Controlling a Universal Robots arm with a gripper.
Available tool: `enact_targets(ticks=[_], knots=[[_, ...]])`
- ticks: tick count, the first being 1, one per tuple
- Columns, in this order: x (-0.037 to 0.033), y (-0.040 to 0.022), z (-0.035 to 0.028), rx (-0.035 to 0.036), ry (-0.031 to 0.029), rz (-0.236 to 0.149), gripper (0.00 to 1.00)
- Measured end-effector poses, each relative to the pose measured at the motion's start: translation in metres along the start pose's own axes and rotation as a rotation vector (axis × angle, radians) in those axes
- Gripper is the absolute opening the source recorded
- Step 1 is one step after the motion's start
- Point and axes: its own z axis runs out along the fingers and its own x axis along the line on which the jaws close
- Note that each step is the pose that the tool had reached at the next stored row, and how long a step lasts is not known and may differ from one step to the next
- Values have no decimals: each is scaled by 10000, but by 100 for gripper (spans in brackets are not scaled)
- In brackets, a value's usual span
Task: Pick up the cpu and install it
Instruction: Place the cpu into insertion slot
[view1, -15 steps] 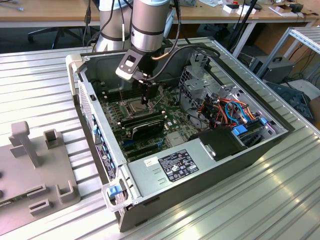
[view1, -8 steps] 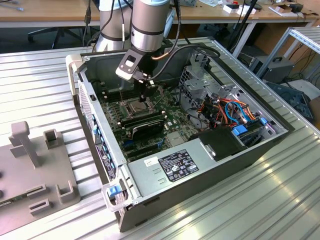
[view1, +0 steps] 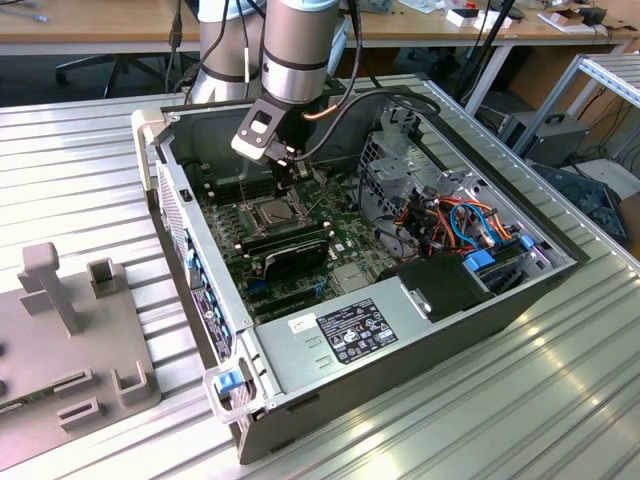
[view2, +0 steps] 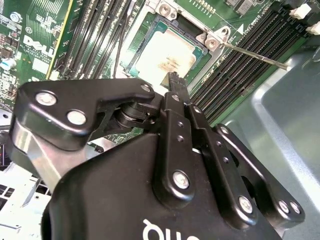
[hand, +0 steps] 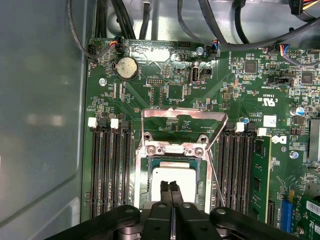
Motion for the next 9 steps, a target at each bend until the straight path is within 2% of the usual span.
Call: enact_targets(ticks=[6, 9], knots=[[1, 0, 3, 0, -9, 0, 11], [1, -2, 63, 0, -9, -1, 11]])
